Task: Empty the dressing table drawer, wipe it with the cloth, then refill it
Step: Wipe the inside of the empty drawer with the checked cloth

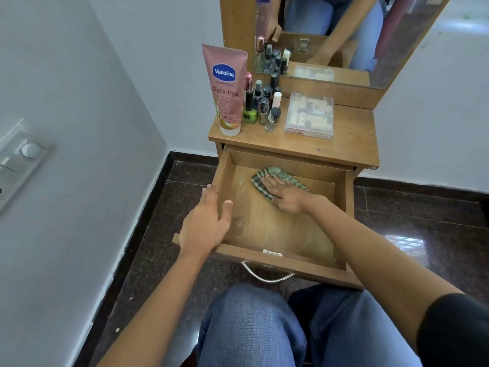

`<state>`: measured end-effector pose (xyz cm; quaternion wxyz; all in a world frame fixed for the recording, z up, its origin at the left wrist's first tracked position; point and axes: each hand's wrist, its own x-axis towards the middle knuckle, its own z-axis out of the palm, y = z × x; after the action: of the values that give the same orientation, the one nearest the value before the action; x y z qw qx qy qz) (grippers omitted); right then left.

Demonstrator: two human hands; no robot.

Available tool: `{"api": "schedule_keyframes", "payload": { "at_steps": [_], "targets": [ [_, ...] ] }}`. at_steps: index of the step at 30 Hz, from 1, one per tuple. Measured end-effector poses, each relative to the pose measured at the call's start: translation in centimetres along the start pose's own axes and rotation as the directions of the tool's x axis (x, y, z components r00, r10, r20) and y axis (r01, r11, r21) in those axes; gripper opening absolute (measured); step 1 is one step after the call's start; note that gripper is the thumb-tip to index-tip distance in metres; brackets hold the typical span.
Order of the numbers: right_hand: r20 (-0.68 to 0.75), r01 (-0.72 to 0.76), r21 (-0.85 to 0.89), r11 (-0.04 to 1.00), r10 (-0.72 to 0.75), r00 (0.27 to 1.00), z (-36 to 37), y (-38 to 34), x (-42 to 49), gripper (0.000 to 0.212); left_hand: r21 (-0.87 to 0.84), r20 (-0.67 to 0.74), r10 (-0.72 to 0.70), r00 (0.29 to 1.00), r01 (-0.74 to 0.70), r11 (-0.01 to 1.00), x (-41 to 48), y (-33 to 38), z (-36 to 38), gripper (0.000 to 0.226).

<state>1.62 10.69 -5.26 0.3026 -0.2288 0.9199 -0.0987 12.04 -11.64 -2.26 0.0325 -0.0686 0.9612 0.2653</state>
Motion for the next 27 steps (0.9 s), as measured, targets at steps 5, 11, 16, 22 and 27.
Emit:
{"api": "schedule_keyframes", "payload": {
  "at_steps": [5, 11, 16, 22, 27],
  "targets": [
    [0.006, 0.034, -0.067, 0.997, -0.033, 0.999, -0.7, -4.9, 4.1, 0.063, 0.007, -0.002, -0.001, 1.000, 0.001, 1.000, 0.1, 0.1, 0.1, 0.058],
    [0.032, 0.112, -0.090, 0.990, -0.109, 0.994, 1.0, -6.2, 3.1, 0.066, -0.014, -0.001, -0.017, 1.000, 0.017, 1.000, 0.2, 0.1, -0.2, 0.056],
    [0.128, 0.244, -0.109, 0.964, -0.230, 0.965, 2.1, -3.0, 0.0, 0.064, -0.013, 0.005, -0.019, 1.000, 0.019, 1.000, 0.0, 0.1, -0.2, 0.056],
    [0.076, 0.083, -0.104, 0.991, -0.075, 0.994, -1.0, -2.4, 2.8, 0.064, -0.008, 0.015, -0.014, 1.000, 0.014, 1.000, 0.0, 0.0, -0.4, 0.057],
    [0.016, -0.026, -0.057, 0.998, 0.027, 1.000, -0.5, -5.2, 4.2, 0.074, 0.000, 0.017, -0.003, 1.000, 0.003, 1.000, -0.2, -0.2, -0.4, 0.058]
  ]
}}
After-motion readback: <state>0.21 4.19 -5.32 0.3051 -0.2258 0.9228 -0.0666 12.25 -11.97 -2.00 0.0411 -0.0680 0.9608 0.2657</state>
